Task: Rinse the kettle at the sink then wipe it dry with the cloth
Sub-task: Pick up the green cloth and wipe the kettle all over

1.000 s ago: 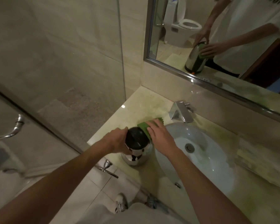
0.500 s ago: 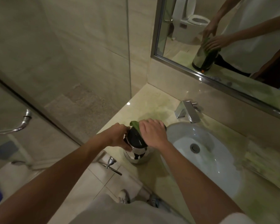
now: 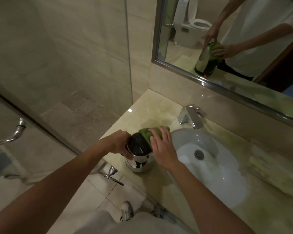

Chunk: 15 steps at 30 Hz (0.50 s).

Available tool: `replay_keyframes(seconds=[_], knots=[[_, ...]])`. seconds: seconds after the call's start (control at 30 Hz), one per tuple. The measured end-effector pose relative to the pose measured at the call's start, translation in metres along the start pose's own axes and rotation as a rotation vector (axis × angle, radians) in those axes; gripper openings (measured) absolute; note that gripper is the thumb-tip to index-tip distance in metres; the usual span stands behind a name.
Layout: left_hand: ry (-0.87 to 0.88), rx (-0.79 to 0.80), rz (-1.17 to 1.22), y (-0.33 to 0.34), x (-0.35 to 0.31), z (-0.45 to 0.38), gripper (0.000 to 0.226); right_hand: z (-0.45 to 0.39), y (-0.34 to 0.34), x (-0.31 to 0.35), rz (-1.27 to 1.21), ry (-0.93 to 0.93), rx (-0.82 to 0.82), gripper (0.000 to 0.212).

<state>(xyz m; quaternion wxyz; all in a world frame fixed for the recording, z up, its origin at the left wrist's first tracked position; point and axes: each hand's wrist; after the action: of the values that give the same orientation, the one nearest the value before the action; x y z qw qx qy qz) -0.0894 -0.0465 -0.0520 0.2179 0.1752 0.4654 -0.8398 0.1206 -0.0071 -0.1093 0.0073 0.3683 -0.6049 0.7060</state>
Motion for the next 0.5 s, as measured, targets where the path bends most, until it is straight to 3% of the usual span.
replay_keyframes(seconds=[0.1,0.17,0.3,0.37,0.5], knots=[[-0.019,0.032,-0.054,0.0,-0.007,-0.001,0.07,-0.002,-0.002,-0.01,-0.069,0.004,-0.012,0.044],[-0.062,0.051,-0.069,0.001,-0.012,-0.001,0.074,-0.013,-0.002,-0.016,-0.276,0.186,0.012,0.044],[-0.157,0.075,0.019,0.007,-0.024,-0.005,0.107,-0.034,0.008,-0.026,-0.814,0.629,0.05,0.057],[-0.155,0.007,0.034,0.012,-0.028,-0.008,0.104,-0.035,0.017,-0.03,-1.04,0.823,0.091,0.068],[-0.153,-0.041,0.034,0.016,-0.028,-0.01,0.099,-0.027,0.025,-0.03,-1.166,0.862,0.096,0.076]])
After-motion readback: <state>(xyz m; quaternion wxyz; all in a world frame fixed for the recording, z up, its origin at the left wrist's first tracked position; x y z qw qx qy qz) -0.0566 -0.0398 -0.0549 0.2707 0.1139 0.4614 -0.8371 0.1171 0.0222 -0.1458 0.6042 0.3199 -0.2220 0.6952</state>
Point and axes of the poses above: each hand's wrist, its own z-axis away from the middle knuckle, its own y-axis out of the palm, x = y × z, and after that the axes turned 7 degrees about z, right-handed
